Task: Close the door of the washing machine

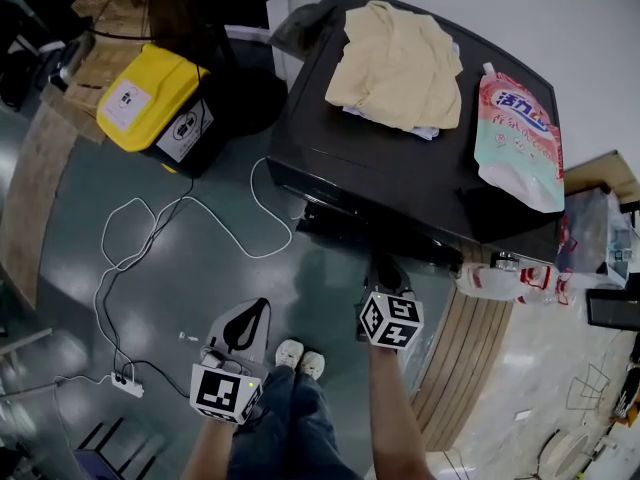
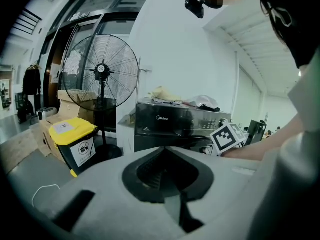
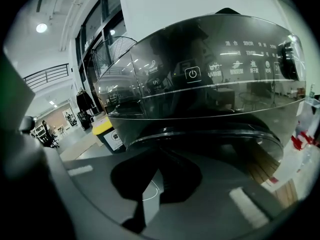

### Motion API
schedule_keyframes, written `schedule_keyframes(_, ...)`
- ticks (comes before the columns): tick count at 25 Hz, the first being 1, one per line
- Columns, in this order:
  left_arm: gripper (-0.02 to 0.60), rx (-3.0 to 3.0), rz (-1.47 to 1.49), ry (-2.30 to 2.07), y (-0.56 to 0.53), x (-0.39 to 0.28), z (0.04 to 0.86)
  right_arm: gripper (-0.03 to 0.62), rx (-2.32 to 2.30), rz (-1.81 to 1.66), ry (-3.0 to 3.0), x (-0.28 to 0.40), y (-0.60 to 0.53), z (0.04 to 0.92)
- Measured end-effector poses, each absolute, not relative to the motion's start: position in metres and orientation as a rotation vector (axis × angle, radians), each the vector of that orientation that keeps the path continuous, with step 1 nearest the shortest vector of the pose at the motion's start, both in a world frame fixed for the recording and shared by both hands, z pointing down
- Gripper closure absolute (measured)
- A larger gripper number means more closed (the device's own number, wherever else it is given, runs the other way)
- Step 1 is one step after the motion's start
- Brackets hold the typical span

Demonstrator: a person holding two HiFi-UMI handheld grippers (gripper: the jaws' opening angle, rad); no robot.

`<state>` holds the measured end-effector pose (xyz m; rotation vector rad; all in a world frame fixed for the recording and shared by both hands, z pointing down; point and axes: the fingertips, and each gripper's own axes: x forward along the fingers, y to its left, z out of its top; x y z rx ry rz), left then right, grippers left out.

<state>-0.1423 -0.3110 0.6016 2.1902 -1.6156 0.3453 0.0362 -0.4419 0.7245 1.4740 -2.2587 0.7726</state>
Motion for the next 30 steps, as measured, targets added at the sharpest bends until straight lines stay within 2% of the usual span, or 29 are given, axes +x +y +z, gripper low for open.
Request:
schedule_keyframes(7, 0.574, 2.214, 0.34, -1.603, -0.313, -0.136, 0.598, 0.582, 1.463, 0.754, -2.291, 0.038, -0.442, 0.717)
schedule_keyframes(12, 0.574, 2.248, 0.327, -1.594, -0.318, -0.131, 0.587, 0.581, 1.538, 0.686, -2.335, 0.05, -0.446, 0.678)
schedule_keyframes(18, 0.574, 2.351, 0.289, -1.601, -0.341, -0.115, 0.544, 0.58, 1.641, 0.522, -2.419, 0.074, -0.444, 0.59)
schedule_keyframes(30, 0.574, 2.631, 0.101, -1.65, -0.38, -0.069, 0.395, 0.58, 1.894, 0.201, -2.584, 0.135, -0.413, 0.393)
